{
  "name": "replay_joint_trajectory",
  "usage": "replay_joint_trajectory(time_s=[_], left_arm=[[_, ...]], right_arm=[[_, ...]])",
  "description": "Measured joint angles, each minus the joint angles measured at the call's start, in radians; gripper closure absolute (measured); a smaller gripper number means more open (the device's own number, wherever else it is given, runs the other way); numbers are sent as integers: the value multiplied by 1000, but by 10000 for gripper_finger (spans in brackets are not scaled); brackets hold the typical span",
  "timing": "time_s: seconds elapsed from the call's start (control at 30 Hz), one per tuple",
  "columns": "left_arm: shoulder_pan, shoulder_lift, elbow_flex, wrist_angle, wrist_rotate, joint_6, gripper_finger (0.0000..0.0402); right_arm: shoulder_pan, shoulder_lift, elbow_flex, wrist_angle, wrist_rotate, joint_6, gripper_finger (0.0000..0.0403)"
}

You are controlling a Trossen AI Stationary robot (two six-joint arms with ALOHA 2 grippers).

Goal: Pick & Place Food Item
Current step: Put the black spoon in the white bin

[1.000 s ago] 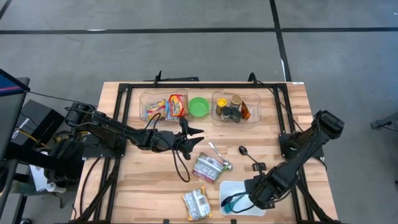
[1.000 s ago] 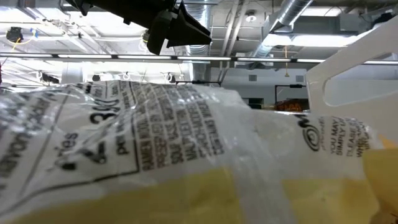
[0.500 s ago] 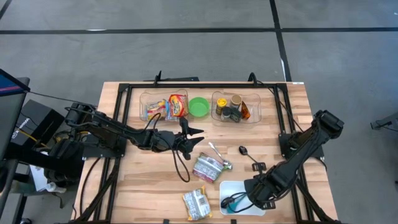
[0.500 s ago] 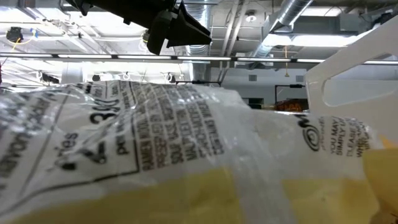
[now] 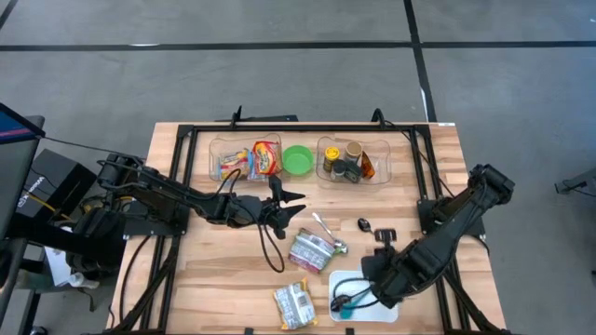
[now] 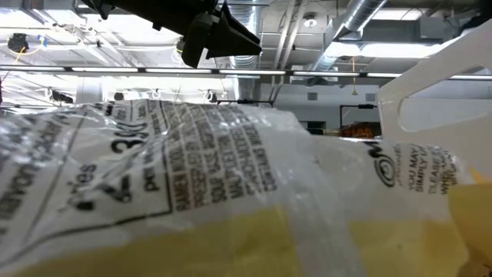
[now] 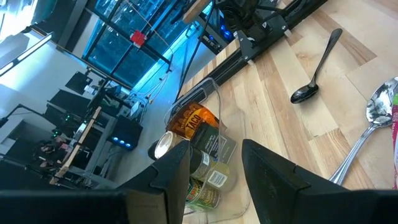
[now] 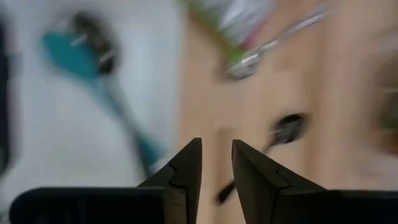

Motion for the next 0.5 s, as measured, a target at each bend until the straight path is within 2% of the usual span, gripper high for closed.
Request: replay_joint_trajectory(time_s=[0.1, 0.23, 0.4, 0.5], left_arm=[[0, 0, 0, 0, 0, 0, 262], [0, 0, 0, 0, 0, 0, 262], [0, 0, 0, 0, 0, -4, 262], [0, 0, 0, 0, 0, -7, 262]], right_arm=[[-26, 0, 23, -46, 178, 6, 321], [-66, 0, 28, -99, 407, 124, 321], [-92, 0, -14, -138, 569, 211, 321], [-92, 0, -39, -124, 622, 218, 321]])
